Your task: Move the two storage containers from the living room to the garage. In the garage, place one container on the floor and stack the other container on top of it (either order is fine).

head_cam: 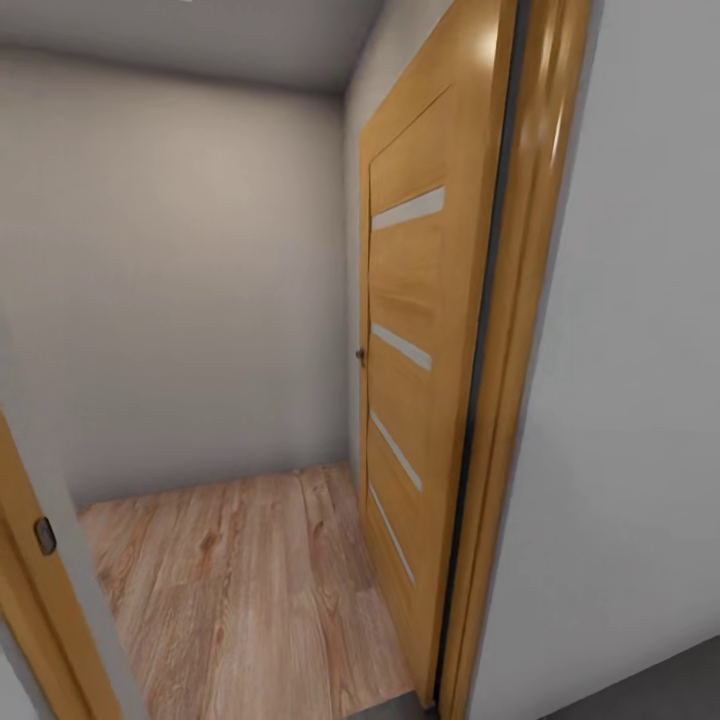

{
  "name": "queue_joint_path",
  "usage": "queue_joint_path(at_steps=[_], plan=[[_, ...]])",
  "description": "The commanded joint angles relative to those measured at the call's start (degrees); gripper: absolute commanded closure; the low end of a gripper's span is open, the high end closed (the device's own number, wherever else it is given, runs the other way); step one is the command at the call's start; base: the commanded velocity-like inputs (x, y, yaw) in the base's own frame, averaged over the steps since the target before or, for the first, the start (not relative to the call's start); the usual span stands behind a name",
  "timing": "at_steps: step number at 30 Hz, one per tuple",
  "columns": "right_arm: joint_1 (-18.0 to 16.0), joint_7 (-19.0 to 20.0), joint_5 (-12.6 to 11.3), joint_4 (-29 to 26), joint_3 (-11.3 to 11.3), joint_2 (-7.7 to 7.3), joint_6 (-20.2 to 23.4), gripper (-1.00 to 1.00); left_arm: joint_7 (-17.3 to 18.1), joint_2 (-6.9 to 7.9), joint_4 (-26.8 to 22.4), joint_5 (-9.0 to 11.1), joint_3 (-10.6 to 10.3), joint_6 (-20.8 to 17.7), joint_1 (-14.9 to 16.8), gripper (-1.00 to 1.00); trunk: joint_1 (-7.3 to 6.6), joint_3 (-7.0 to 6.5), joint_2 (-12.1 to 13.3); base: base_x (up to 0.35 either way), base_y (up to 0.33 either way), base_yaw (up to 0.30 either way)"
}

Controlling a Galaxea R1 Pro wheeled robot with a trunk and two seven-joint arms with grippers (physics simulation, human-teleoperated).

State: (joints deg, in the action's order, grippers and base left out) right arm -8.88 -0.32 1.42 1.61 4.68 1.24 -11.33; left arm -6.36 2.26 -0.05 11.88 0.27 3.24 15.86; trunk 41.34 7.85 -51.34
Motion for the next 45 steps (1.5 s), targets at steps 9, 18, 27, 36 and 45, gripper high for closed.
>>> queue_joint_path(at_steps=[9, 18, 27, 36, 45], plan=[[-0.1, 0.0, 0.1, 0.2, 0.5, 0.04, -0.3, -1.00, -0.1, -0.12, 0.0, 0.3, 0.0, 0.2, 0.0, -1.00, 0.04, 0.08, -0.1, 0.300, 0.000, 0.000], [-0.1, 0.0, 0.0, 0.2, 0.4, -0.04, -0.3, -1.00, -0.1, -0.37, 0.0, 0.3, 0.0, 0.3, 0.0, -1.00, 0.04, 0.08, -0.1, 0.030, 0.000, 0.082], [-0.1, 0.0, 0.1, 0.2, 0.4, -0.01, -0.3, -1.00, -0.1, -0.66, 0.0, 0.3, 0.0, 0.3, 0.0, -1.00, 0.04, 0.08, -0.1, 0.020, 0.000, 0.257], [-0.1, 0.0, 0.1, 0.2, 0.4, -0.01, -0.3, -1.00, -0.1, -0.68, 0.0, 0.3, 0.0, 0.3, 0.0, -1.00, 0.04, 0.08, -0.1, 0.266, 0.000, 0.270], [-0.1, 0.0, 0.1, 0.1, 0.4, -0.01, -0.3, -1.00, -0.1, -0.68, 0.0, 0.3, 0.1, 0.3, 0.0, -1.00, 0.04, 0.08, -0.1, 0.197, 0.000, 0.270]])
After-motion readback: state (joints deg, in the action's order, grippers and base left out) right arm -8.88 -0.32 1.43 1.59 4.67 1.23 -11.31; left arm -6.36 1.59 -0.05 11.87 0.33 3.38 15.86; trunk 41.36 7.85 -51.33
